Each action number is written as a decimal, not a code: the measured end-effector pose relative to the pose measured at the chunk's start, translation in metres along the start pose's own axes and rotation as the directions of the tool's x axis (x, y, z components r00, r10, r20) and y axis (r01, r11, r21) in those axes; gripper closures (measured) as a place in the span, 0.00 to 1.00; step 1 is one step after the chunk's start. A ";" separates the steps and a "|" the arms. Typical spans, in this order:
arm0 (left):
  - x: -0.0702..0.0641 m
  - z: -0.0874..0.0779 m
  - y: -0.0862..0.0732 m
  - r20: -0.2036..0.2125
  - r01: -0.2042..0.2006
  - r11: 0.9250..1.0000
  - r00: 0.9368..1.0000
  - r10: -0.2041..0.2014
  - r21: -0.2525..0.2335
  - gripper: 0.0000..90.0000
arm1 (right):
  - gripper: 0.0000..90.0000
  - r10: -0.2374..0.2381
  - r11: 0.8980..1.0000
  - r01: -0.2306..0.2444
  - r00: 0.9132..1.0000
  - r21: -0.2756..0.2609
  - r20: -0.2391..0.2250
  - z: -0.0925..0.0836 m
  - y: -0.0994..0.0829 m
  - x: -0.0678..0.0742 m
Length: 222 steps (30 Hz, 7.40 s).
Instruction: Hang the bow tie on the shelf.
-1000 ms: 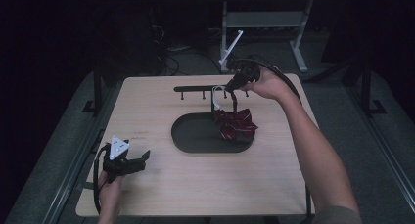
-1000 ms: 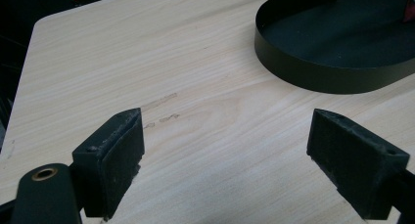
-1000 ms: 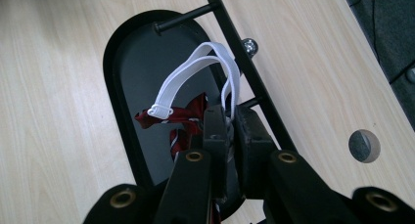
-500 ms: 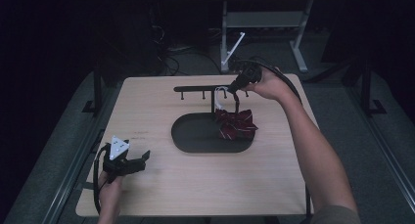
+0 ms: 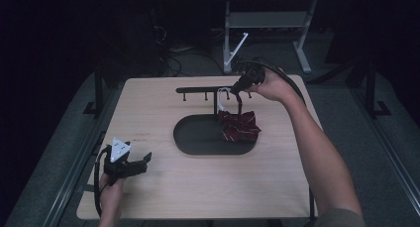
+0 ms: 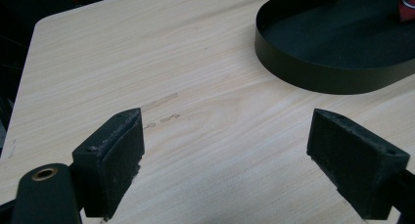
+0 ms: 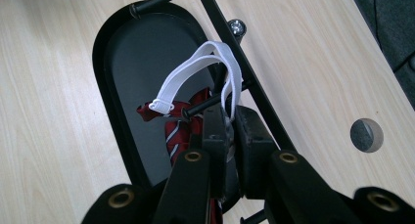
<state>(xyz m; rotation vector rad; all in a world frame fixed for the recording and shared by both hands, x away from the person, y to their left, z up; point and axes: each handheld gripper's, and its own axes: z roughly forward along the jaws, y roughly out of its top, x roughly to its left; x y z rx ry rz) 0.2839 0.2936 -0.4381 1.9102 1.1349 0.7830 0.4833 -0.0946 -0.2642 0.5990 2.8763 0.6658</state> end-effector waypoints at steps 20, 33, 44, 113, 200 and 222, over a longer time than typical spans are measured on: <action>0.000 0.000 0.000 0.002 0.005 1.000 1.000 -0.005 -0.003 0.15 | 0.90 0.021 1.000 -0.021 1.000 0.013 0.006 0.004 -0.002 -0.004; 0.001 -0.001 0.000 0.002 0.009 1.000 1.000 -0.009 -0.005 0.15 | 0.88 0.022 1.000 -0.023 1.000 0.014 0.008 0.007 -0.002 -0.003; 0.001 -0.001 0.000 0.000 0.010 1.000 1.000 -0.010 -0.008 0.15 | 0.86 0.018 1.000 -0.018 1.000 0.016 0.007 0.007 -0.001 0.000; -0.001 -0.001 0.000 -0.001 0.005 1.000 1.000 -0.005 -0.002 0.15 | 0.65 0.002 0.996 -0.009 0.997 -0.084 -0.075 -0.013 -0.037 0.020; -0.001 -0.003 0.000 -0.006 -0.002 1.000 1.000 0.002 0.002 0.15 | 0.58 0.036 0.990 -0.059 0.983 -0.125 -0.178 0.015 -0.121 0.060; -0.002 -0.002 0.001 -0.006 -0.010 1.000 1.000 0.010 0.003 0.15 | 0.57 0.065 0.991 -0.088 0.975 -0.100 -0.213 0.030 -0.156 0.076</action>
